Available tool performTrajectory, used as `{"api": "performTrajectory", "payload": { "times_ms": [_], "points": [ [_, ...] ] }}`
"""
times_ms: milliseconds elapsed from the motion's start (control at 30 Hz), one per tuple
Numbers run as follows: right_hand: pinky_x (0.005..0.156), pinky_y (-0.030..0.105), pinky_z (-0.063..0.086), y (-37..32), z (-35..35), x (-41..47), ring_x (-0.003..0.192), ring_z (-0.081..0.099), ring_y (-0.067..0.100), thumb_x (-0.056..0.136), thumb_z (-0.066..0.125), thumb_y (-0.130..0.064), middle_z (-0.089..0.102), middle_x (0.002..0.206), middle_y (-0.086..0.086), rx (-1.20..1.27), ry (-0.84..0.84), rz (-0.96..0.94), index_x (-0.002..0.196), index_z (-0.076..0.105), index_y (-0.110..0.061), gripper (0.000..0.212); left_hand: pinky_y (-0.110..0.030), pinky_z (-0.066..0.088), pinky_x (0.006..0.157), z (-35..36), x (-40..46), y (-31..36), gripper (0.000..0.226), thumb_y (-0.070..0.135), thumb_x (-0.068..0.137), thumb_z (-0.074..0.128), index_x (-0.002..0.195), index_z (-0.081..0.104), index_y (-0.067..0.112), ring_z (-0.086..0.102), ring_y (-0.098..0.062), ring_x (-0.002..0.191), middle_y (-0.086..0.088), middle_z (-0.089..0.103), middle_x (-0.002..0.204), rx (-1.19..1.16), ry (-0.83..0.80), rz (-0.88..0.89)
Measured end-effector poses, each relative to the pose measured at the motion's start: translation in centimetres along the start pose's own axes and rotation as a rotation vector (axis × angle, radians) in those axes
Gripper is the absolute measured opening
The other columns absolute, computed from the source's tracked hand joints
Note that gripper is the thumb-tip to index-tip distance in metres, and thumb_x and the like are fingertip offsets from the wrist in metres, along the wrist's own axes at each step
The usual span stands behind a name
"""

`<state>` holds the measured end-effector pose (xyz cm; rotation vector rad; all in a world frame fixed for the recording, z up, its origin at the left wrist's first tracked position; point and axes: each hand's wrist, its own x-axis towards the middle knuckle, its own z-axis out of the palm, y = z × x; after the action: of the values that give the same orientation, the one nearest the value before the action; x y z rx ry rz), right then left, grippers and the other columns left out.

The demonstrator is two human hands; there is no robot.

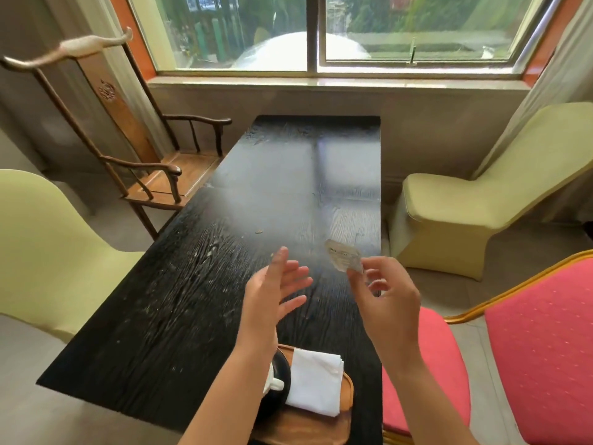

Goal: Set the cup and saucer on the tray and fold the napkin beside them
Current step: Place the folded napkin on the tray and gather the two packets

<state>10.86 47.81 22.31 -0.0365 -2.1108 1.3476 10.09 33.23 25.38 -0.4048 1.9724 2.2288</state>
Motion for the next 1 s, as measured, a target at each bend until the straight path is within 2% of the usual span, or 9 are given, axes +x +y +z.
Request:
{"api": "performTrajectory", "payload": {
  "times_ms": [67, 167, 300, 400, 500, 567, 700, 867, 1000],
  "points": [
    [0.066, 0.024, 0.045, 0.1, -0.1, -0.2, 0.076, 0.056, 0.013, 0.081, 0.067, -0.014, 0.065, 0.081, 0.005, -0.177, 0.136, -0.315, 0.086, 0.066, -0.011, 0.006, -0.032, 0.052, 0.073, -0.5, -1.3, 1.3, 0.060, 0.060, 0.067, 0.053, 0.091, 0.069, 0.008, 0.072, -0.024, 0.081, -0.011, 0.075, 0.088, -0.021, -0.102, -0.066],
    [0.069, 0.032, 0.044, 0.1, -0.3, -0.5, 0.080, 0.057, 0.019, 0.085, 0.063, -0.008, 0.066, 0.089, 0.003, -0.315, 0.194, -0.669, 0.093, 0.061, -0.015, 0.010, -0.022, 0.045, 0.056, -0.1, -3.0, 2.7, 0.049, 0.056, 0.059, 0.061, 0.081, 0.072, 0.013, 0.071, -0.019, 0.065, -0.008, 0.075, 0.076, 0.055, -0.206, -0.021],
    [0.077, 0.034, 0.037, -0.5, -0.2, -0.2, 0.088, 0.055, 0.017, 0.083, 0.065, -0.012, 0.054, 0.103, -0.005, -0.384, 0.161, -0.791, 0.100, 0.057, -0.021, 0.020, -0.015, 0.046, 0.051, -0.4, -3.4, 2.7, 0.004, 0.019, 0.077, 0.070, 0.081, 0.070, 0.017, 0.069, -0.013, 0.058, 0.000, 0.074, 0.069, 0.164, -0.124, 0.136],
    [0.091, 0.034, 0.033, -0.3, -0.2, -0.5, 0.105, 0.049, 0.016, 0.076, 0.056, -0.021, 0.050, 0.116, -0.009, -0.372, 0.012, -0.452, 0.120, 0.048, -0.026, 0.045, -0.014, 0.048, 0.052, -1.0, -3.1, 2.2, 0.006, 0.013, 0.080, 0.068, 0.080, 0.069, 0.019, 0.069, -0.013, 0.059, 0.001, 0.075, 0.071, 0.177, -0.111, 0.170],
    [0.087, 0.026, 0.042, -1.1, -0.9, -0.5, 0.098, 0.059, 0.010, 0.069, 0.048, -0.041, 0.066, 0.106, -0.010, 0.265, -0.289, 0.200, 0.116, 0.057, -0.028, 0.049, -0.015, 0.048, 0.052, -1.8, -2.8, 1.8, 0.011, 0.008, 0.080, 0.067, 0.079, 0.069, 0.019, 0.069, -0.013, 0.058, 0.001, 0.075, 0.071, 0.208, -0.129, 0.185],
    [0.079, 0.021, 0.044, -1.0, -1.5, -0.3, 0.091, 0.065, 0.010, 0.070, 0.049, -0.054, 0.073, 0.095, -0.003, 0.493, -0.485, 0.438, 0.102, 0.069, -0.025, 0.047, -0.015, 0.047, 0.051, -2.3, -2.6, 1.5, 0.013, 0.006, 0.080, 0.067, 0.079, 0.069, 0.019, 0.068, -0.012, 0.057, 0.002, 0.075, 0.070, 0.246, -0.160, 0.187],
    [0.076, 0.021, 0.045, -1.1, -1.5, -1.1, 0.083, 0.065, 0.012, 0.077, 0.070, -0.038, 0.074, 0.085, 0.001, 0.486, -0.547, 0.465, 0.086, 0.073, -0.016, 0.024, -0.014, 0.046, 0.052, -2.8, -2.3, 0.6, 0.015, 0.005, 0.078, 0.069, 0.084, 0.071, 0.020, 0.067, -0.010, 0.060, -0.001, 0.075, 0.072, 0.311, -0.231, 0.177],
    [0.064, 0.013, 0.046, -0.4, -0.9, -2.3, 0.067, 0.059, 0.007, 0.070, 0.068, -0.026, 0.068, 0.068, -0.001, 0.574, -0.380, 0.580, 0.075, 0.070, -0.009, 0.018, -0.017, 0.052, 0.058, -3.2, -2.2, -1.4, 0.018, 0.008, 0.081, 0.067, 0.092, 0.071, 0.022, 0.071, -0.014, 0.072, 0.003, 0.076, 0.082, 0.280, -0.189, 0.182],
    [0.062, 0.014, 0.048, 0.5, -0.3, -4.0, 0.067, 0.061, 0.006, 0.076, 0.069, -0.015, 0.070, 0.073, 0.002, 0.519, -0.340, 0.654, 0.082, 0.070, -0.005, 0.011, -0.016, 0.053, 0.057, -3.5, -2.2, -3.9, 0.013, 0.007, 0.082, 0.067, 0.088, 0.071, 0.018, 0.071, -0.009, 0.072, 0.003, 0.075, 0.079, 0.319, -0.107, 0.229]
  ]
}}
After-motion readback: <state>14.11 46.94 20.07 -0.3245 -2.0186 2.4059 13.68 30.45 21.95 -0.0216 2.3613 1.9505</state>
